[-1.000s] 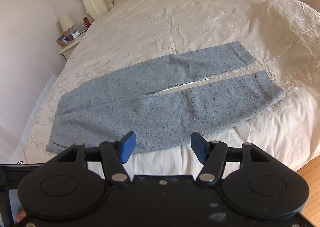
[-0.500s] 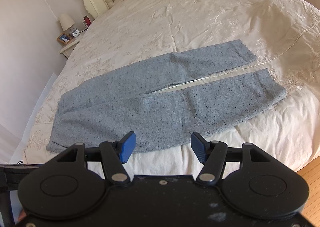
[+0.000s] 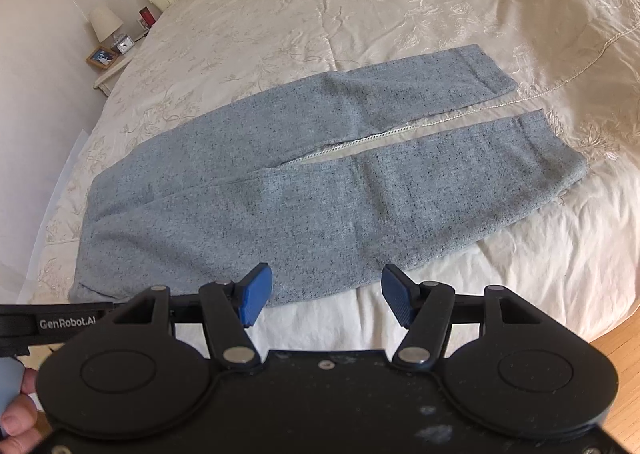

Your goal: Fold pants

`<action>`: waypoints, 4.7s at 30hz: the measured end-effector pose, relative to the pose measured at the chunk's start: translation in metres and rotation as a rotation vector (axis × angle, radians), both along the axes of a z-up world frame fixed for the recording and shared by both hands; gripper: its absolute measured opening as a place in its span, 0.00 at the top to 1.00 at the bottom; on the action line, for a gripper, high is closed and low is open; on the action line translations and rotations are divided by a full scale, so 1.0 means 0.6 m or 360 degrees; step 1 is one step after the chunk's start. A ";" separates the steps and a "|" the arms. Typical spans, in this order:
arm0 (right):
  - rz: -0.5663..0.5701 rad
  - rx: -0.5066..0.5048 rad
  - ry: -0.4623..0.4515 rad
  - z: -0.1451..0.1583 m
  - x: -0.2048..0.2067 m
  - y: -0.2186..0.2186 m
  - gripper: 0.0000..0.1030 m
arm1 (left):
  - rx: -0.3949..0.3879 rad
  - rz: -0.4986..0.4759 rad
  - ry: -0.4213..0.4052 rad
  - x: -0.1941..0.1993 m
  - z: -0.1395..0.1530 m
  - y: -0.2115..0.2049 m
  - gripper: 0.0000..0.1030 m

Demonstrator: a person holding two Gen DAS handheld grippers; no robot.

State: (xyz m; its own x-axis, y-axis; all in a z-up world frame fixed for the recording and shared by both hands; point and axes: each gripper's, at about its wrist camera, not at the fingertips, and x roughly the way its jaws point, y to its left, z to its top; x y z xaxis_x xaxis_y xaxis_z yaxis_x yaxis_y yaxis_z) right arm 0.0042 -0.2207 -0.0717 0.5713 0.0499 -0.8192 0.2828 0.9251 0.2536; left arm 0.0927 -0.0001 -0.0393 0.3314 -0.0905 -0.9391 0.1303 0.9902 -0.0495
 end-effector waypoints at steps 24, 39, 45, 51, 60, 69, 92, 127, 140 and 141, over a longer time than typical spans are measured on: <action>0.0098 -0.0062 0.0029 -0.100 0.381 -0.082 0.43 | 0.0173 0.0123 0.0147 0.247 -0.104 0.004 0.38; 0.0430 -0.0310 0.0094 -0.225 0.587 -0.099 0.45 | 0.0206 0.0330 0.0222 0.240 -0.115 -0.013 0.38; 0.0128 -0.0506 0.0202 -0.251 0.588 -0.257 0.46 | 0.0227 0.0262 0.0208 0.244 -0.122 -0.042 0.38; -0.0125 -0.0512 0.0243 -0.235 0.565 -0.351 0.46 | 0.0238 0.0210 0.0219 0.240 -0.131 -0.066 0.38; 0.0212 -0.0328 0.0206 -0.234 0.596 -0.245 0.46 | 0.0242 0.0152 0.0169 0.241 -0.142 -0.088 0.38; 0.0122 -0.0240 0.0111 -0.184 0.532 -0.221 0.46 | 0.0244 -0.0047 0.0358 0.223 -0.221 -0.103 0.38; -0.0220 -0.0256 0.0300 -0.181 0.126 -0.278 0.46 | 0.0400 -0.0133 0.0336 0.080 -0.250 -0.108 0.34; -0.0294 0.0113 0.0328 -0.156 0.127 -0.490 0.90 | 0.0284 -0.0134 0.0153 0.036 -0.142 -0.233 0.39; -0.0387 0.0250 0.0173 -0.162 0.082 -0.541 0.82 | 0.0310 -0.0183 0.0134 0.024 -0.133 -0.252 0.39; -0.0348 0.0244 0.0170 -0.164 0.099 -0.536 0.81 | 0.0315 -0.0185 0.0116 0.023 -0.129 -0.253 0.39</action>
